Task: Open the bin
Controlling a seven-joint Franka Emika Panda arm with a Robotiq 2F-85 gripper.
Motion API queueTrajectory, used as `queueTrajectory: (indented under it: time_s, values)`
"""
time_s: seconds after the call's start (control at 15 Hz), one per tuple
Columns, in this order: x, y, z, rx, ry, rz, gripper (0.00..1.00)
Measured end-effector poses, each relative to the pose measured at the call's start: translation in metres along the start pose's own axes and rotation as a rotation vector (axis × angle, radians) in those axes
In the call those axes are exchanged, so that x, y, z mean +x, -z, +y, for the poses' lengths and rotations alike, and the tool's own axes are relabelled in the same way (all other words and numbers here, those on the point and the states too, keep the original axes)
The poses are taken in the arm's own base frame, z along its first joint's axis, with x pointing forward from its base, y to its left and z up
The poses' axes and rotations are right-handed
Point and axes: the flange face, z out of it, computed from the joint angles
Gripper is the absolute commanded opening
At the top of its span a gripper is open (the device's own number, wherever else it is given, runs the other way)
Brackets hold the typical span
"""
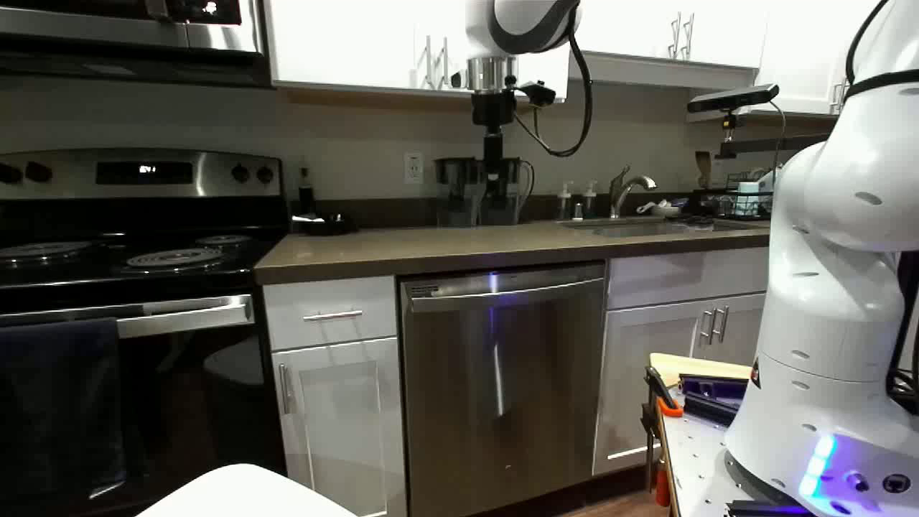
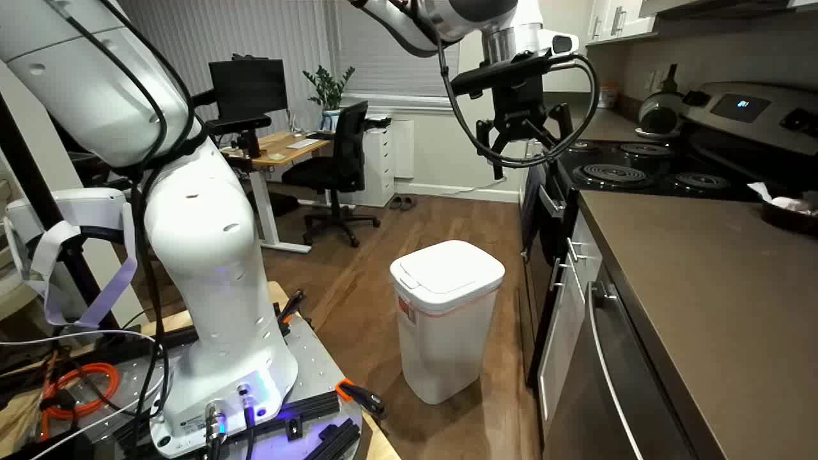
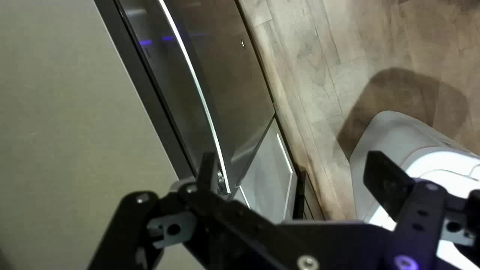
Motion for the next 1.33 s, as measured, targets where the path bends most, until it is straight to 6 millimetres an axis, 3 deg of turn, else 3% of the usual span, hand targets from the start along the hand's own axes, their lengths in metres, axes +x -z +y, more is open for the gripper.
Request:
queueTrajectory:
  time_s: [0.93, 1.13, 1.33]
  values:
    - [0.001, -0.001, -0.001, 0.002, 0.001, 0.004, 1.0]
    - [0.018, -0.01, -0.007, 0.018, 0.003, 0.053, 1.0]
    - [0.05, -0.031, -0.026, 0.053, 0.018, 0.109, 1.0]
